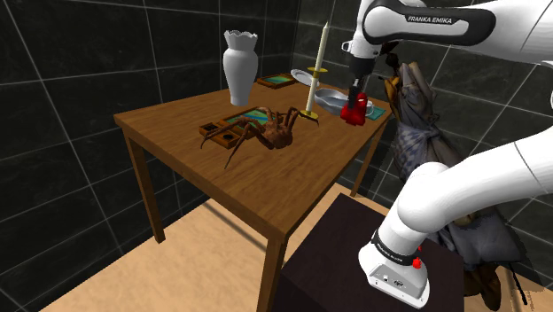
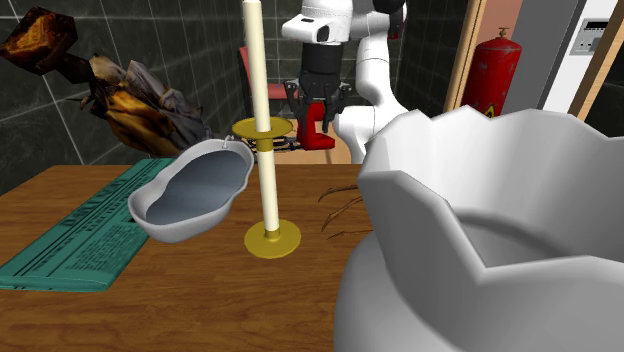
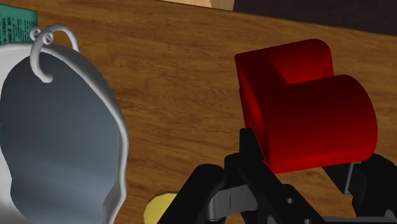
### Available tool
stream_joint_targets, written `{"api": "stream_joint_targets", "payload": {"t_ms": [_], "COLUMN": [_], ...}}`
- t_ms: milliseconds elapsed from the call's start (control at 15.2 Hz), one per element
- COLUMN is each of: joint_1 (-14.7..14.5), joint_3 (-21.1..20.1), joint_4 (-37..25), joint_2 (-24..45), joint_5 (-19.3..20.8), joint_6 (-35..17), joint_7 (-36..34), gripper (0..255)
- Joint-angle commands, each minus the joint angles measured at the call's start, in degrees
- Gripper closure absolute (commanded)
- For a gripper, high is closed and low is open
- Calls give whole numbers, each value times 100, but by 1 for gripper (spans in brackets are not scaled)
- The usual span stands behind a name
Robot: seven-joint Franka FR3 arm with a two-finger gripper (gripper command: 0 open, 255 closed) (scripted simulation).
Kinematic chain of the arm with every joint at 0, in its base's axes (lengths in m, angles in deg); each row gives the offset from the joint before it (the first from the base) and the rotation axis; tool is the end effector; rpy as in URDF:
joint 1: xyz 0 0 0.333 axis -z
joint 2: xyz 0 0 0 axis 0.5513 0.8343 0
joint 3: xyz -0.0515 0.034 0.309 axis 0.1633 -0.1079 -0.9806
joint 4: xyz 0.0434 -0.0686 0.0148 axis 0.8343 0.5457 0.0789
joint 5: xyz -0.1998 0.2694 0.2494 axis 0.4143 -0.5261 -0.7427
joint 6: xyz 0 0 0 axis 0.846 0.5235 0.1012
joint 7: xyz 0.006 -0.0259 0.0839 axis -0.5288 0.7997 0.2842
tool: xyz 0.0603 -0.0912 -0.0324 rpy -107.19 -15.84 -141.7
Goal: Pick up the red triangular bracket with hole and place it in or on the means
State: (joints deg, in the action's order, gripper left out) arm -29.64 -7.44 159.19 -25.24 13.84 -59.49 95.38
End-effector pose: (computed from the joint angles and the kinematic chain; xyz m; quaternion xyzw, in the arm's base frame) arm 0.3449 -0.1827 0.5834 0.9935 0.0999 -0.0290 0.0459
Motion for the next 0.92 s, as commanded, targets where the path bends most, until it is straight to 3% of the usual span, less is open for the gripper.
{"api": "stream_joint_targets", "payload": {"t_ms": [0, 858], "joint_1": [-9, -61], "joint_3": [-20, -112], "joint_4": [-173, -1429], "joint_2": [33, 363], "joint_5": [-20, -126], "joint_6": [141, 1061], "joint_7": [19, 176], "gripper": [255, 255]}}
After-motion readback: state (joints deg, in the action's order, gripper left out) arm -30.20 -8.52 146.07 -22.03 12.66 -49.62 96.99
